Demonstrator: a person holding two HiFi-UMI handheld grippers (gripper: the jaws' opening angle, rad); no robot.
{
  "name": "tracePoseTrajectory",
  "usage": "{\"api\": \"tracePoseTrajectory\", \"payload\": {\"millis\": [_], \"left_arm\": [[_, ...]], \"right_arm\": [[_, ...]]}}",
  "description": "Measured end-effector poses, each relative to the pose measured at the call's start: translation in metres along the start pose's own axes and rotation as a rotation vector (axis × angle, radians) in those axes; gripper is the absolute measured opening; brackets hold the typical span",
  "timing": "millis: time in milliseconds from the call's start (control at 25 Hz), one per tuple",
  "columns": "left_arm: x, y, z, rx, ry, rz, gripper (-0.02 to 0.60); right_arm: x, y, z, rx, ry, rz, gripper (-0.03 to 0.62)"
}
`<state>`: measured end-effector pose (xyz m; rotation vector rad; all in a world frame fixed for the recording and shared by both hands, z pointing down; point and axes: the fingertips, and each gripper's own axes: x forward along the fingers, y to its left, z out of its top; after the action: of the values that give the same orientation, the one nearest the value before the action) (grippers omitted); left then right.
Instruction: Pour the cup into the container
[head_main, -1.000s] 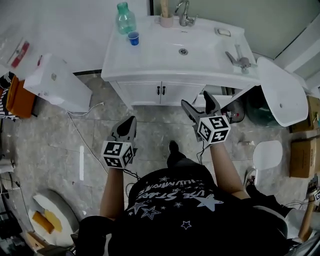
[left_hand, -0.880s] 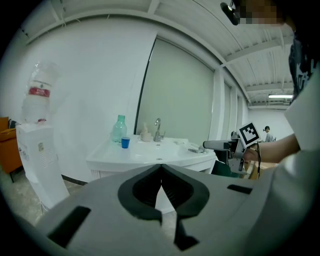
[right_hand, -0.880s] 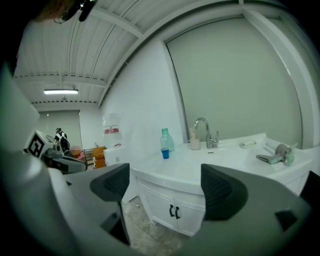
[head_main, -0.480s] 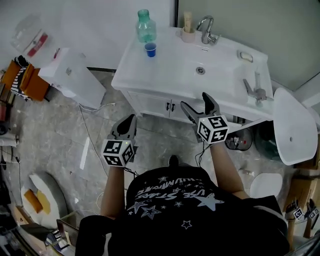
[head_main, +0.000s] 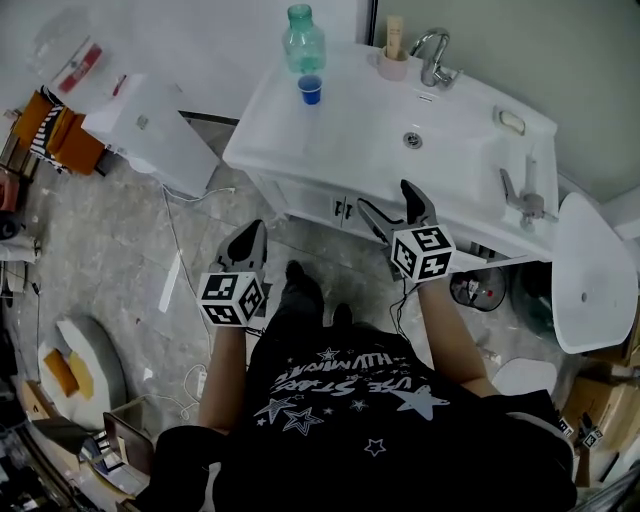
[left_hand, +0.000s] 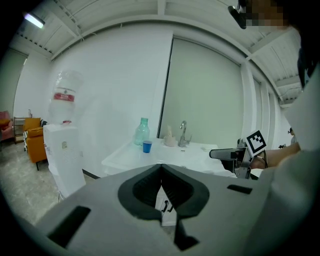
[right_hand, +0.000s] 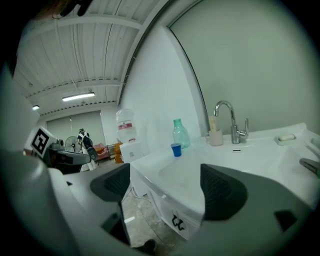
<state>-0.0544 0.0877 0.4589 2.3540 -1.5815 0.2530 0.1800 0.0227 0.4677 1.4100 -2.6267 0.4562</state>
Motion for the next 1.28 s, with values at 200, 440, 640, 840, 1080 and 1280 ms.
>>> {"api": "tracePoseTrajectory", "payload": {"millis": [200, 440, 640, 840, 1080, 1280], "left_arm": [[0.015, 0.008, 0.002, 0.002, 0.009, 0.001, 0.011], [0.047, 0.022, 0.015, 0.006, 0.003, -0.014, 0.011], [0.075, 0.044, 0.03, -0.001, -0.014, -0.013, 0.011], [0.106, 0.078, 0.044, -0.017, -0.024, -0.006, 0.011], [0.15, 0.114, 0.058, -0.008, -0.001, -0.019, 0.011], [0.185, 0.142, 0.076, 0.0, 0.005, -0.039, 0.011]], "right_arm": [[0.01, -0.005, -0.004, 0.009, 0.017, -0.001, 0.425], [0.033, -0.019, 0.007, -0.006, 0.023, -0.01, 0.417], [0.068, -0.029, 0.019, -0.021, 0.035, 0.003, 0.396], [0.115, -0.032, 0.028, -0.038, 0.054, 0.018, 0.394], [0.177, -0.038, 0.04, -0.049, 0.086, 0.031, 0.394], [0.223, -0.043, 0.051, -0.07, 0.093, 0.031, 0.394]]}}
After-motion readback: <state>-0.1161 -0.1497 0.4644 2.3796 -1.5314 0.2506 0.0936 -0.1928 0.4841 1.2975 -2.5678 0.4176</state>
